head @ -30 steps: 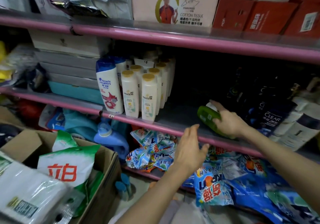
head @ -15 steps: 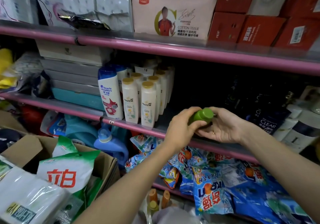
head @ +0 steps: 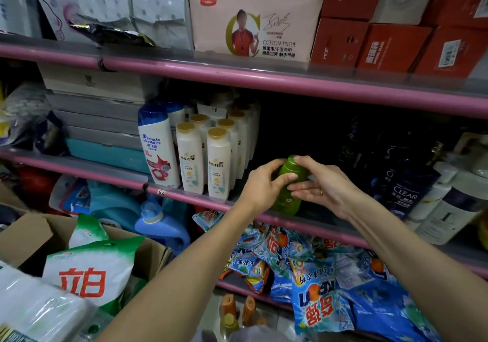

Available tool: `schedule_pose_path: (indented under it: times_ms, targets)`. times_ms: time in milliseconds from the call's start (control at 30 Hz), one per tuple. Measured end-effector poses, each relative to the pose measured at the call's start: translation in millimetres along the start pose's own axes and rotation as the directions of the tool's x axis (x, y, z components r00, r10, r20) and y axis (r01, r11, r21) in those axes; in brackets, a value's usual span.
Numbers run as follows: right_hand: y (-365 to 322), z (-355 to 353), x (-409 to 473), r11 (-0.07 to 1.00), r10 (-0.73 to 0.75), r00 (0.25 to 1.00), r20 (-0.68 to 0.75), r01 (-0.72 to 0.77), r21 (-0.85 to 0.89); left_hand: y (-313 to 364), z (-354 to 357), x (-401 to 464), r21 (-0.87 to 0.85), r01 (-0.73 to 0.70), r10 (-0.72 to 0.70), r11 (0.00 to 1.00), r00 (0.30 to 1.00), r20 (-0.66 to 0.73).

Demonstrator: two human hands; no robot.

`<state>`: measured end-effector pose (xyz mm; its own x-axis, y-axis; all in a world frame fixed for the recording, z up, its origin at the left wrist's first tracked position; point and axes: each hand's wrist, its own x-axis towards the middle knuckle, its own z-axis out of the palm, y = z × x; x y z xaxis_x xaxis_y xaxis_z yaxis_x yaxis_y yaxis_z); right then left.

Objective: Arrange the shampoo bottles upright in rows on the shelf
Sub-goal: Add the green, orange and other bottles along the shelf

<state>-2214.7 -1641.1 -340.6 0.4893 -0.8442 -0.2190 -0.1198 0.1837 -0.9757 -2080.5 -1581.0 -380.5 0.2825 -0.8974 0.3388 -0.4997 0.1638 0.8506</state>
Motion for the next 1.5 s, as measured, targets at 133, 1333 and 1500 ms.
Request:
schedule_pose_path:
  times_ms: [133,1333,1500]
  targets:
    - [-6,-2,-3,0.994,0.039,0.999,-0.006,-0.04,-0.104,1,0,3,0.038,0.031,-0.031,0.999,0.999,0.011]
    - [-8,69,44,0.716,-0.467,0.876,0.116,0.452,-0.532,-58,38,-37,0.19,0.647,-0.383,0.738,0.634,-0.672]
    - [-6,70,42,0.731,-0.461,0.882,0.099,0.441,-0.521,-57,38,-37,0.18,0.645,-0.386,0.743,0.632,-0.672]
